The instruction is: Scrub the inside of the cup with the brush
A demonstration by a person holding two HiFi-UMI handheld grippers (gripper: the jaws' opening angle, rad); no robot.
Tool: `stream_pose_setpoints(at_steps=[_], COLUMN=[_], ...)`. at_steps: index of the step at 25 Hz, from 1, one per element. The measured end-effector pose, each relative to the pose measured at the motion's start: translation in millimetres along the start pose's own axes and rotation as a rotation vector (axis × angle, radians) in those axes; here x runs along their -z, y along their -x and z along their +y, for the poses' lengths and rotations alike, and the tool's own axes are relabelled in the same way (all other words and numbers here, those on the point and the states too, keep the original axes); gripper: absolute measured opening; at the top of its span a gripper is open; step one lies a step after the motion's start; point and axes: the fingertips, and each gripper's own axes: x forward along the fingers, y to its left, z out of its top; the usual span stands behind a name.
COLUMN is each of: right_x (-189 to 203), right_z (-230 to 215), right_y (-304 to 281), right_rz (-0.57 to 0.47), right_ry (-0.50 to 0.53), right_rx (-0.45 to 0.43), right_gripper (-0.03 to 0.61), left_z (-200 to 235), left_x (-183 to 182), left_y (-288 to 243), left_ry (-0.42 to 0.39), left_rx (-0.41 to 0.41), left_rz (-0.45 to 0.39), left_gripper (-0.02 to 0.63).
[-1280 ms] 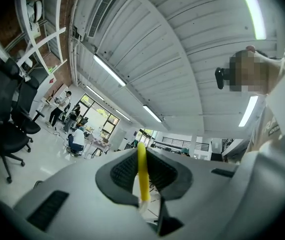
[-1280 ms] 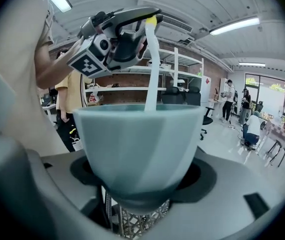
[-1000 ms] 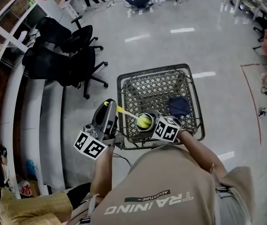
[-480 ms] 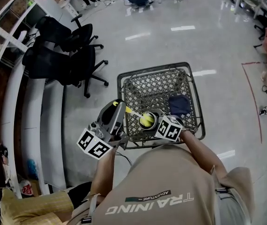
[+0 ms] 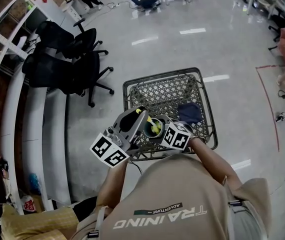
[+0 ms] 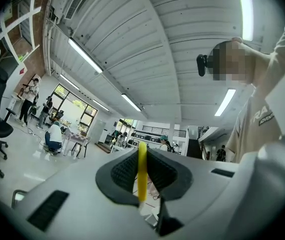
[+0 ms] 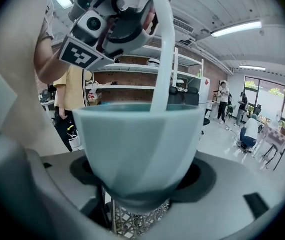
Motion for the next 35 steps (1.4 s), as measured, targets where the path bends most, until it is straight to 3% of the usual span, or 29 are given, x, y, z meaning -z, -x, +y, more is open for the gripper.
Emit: stream_pose_setpoints(at_steps=[9, 17, 26, 30, 35], right_x=[9, 38, 19, 5, -4], right_z=[-2, 10, -10, -22, -30], right_y=[-3, -7, 4, 8, 10], right_rz=[0.053, 0.117, 0.012, -0.045, -0.062], right_ry=[0.072, 0.068, -0.007, -0.042, -0.041], right_rx=[0.022, -0.021, 0.026, 0.024, 0.010], right_gripper=[0.388, 0.388, 0.388, 0.388, 0.388], left_z=[-10, -8, -13, -20, -23], left_x=[-19, -43, -21, -3, -2], left_y=[0, 7, 7, 10, 13], left_ry=[-0.072, -0.072, -0.021, -0.069, -0.096], left_rx=[0.008, 0.014, 0.040, 0.058, 0.059], left_rz=[-0.041, -0.092, -0.053, 0.007, 0.012], left_gripper=[0.051, 0.051, 0.051, 0.051, 0.051])
